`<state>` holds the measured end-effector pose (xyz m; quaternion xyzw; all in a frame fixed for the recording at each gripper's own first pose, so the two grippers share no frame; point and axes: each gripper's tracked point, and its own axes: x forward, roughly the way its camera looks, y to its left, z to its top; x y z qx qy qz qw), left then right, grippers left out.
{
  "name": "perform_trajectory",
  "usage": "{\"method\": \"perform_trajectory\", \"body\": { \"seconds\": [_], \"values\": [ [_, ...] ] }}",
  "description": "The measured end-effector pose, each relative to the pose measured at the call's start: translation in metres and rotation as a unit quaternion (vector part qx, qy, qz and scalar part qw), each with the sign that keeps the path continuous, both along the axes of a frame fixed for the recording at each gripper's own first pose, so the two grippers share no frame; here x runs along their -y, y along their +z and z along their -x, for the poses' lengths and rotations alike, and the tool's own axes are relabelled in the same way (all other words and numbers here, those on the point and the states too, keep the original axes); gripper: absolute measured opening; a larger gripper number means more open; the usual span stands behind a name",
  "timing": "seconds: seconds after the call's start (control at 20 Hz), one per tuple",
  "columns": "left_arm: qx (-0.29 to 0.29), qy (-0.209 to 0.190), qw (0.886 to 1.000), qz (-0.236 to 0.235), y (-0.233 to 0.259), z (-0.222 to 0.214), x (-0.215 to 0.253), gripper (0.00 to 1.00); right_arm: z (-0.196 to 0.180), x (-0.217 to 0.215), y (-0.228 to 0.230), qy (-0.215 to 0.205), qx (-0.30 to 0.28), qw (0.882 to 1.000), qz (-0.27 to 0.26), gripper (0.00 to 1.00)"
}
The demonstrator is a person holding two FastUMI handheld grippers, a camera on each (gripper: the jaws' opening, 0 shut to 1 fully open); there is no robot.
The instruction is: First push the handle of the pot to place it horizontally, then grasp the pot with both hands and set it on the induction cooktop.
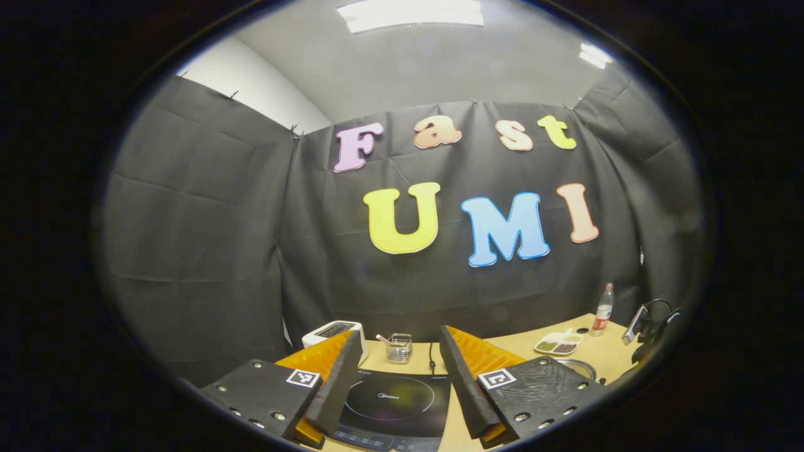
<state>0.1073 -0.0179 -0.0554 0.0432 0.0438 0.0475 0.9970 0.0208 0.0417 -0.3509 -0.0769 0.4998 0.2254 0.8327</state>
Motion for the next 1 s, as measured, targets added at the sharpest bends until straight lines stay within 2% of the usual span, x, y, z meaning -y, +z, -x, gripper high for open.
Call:
{"method": "perform_trajectory", "body": {
  "seconds": [0.4, 0.45, 0.6, 1.0],
  "values": [
    [-0.003, 0.002, 1.0, 0.0, -0.005, -0.009, 0.014, 0.73, -0.02, 0.021, -0.001, -0.006, 0.009, 1.0, 0.015, 0.02],
    [-0.003, 0.003, 1.0, 0.001, -0.006, -0.01, 0.015, 0.73, -0.024, 0.023, 0.0, -0.008, 0.01, 1.0, 0.015, 0.05],
    [-0.003, 0.006, 1.0, 0.001, -0.007, -0.011, 0.018, 0.73, -0.035, 0.031, -0.002, -0.014, 0.011, 1.0, 0.021, 0.02],
    [-0.011, 0.018, 1.0, -0.002, -0.015, -0.009, 0.019, 0.73, -0.056, 0.045, -0.009, -0.019, 0.016, 0.999, 0.029, 0.02]
  ]
}}
